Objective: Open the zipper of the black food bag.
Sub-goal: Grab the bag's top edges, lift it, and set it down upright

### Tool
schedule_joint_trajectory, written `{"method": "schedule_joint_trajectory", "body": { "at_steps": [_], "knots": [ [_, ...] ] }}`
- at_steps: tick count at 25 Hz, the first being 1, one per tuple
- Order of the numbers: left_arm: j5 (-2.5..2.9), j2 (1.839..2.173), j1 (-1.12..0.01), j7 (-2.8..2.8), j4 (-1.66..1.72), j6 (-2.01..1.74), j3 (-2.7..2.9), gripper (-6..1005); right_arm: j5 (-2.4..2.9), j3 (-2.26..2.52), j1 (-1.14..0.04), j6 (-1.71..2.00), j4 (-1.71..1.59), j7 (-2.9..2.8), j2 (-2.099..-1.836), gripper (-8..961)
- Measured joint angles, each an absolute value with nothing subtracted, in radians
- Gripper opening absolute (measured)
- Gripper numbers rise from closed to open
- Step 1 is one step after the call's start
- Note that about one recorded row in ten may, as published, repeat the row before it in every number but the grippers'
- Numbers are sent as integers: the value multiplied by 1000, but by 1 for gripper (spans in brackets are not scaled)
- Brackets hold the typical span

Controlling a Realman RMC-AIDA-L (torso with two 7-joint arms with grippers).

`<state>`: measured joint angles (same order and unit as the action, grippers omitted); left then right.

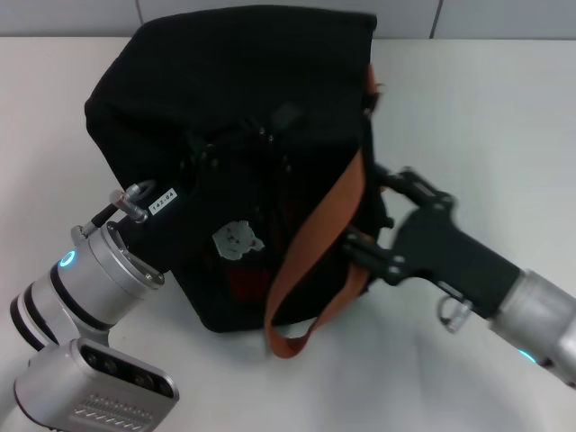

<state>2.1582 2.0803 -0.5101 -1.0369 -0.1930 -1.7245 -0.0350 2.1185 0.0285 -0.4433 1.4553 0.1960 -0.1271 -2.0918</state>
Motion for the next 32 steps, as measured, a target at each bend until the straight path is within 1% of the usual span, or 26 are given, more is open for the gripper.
{"method": "schedule_joint_trajectory", "body": {
  "at_steps": [1,2,3,6,8,14,17,32],
  "knots": [
    [2158,2080,-510,-1037,-194,-1725,-35,106,2115,8,-418,1497,194,-112,-2092,826],
    [2158,2080,-509,-1038,-194,-1724,-35,106,2111,-57,-354,1604,190,-49,-2092,826],
    [2158,2080,-509,-1038,-194,-1723,-35,105,2111,-57,-354,1604,190,-49,-2092,826],
    [2158,2080,-509,-1038,-194,-1718,-35,104,2109,-167,-296,1708,198,42,-2092,825],
    [2158,2080,-509,-1038,-194,-1717,-34,103,2108,-215,-296,1732,206,88,-2093,825],
    [2158,2080,-513,-1039,-195,-1707,-31,101,2113,-217,-384,1680,206,127,-2093,824],
    [2158,2080,-516,-1039,-195,-1703,-31,100,2117,-211,-422,1593,227,155,-2093,824],
    [2158,2080,-519,-1039,-204,-1681,-30,100,2149,-220,-448,1484,273,211,-2092,821]
  ]
}}
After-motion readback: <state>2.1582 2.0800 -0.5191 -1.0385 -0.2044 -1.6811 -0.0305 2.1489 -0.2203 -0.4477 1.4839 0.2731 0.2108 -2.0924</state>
